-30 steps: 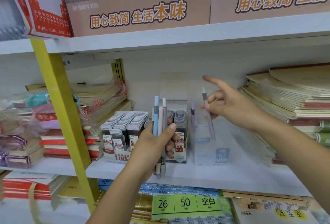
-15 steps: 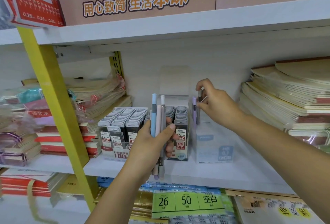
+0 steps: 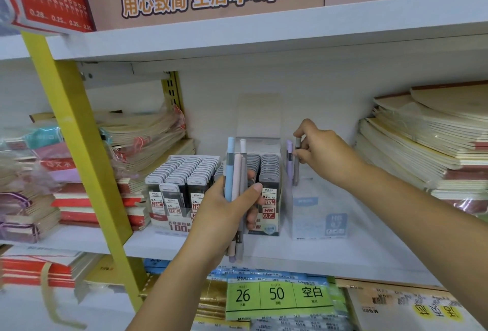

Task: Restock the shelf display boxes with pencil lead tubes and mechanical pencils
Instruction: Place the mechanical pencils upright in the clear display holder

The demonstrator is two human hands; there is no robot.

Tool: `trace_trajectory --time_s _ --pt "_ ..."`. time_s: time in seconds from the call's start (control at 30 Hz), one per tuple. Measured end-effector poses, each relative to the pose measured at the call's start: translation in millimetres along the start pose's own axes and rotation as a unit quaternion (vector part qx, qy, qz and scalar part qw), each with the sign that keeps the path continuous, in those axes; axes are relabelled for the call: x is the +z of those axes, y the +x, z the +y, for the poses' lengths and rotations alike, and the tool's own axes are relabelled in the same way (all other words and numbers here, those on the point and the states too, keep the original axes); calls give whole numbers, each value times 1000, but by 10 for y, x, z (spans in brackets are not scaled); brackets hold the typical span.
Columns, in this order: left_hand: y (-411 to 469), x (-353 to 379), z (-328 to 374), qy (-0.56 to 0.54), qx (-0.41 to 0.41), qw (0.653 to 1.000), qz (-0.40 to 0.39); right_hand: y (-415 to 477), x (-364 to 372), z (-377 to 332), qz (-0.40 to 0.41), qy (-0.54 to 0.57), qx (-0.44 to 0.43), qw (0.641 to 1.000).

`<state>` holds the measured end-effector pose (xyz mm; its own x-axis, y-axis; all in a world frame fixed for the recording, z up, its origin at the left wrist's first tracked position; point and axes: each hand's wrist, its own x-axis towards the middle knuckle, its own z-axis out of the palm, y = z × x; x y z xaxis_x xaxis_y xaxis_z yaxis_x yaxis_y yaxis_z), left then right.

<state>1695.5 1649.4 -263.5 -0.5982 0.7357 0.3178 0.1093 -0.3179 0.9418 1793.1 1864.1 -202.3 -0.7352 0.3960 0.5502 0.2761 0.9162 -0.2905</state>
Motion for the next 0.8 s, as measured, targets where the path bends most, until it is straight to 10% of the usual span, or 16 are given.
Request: trace_trajectory --time_s 0.33,0.5,0.8 --pt "-69 38 158 -21 -28 998 -47 -145 -146 -123 21 18 32 999" --pt "-95 163 217 -38 -50 995 -82 -436 -305 -464 -22 365 34 930" --pt "-132 257 196 -87 -85 989 -79 -565 -429 -510 42 514 80 853"
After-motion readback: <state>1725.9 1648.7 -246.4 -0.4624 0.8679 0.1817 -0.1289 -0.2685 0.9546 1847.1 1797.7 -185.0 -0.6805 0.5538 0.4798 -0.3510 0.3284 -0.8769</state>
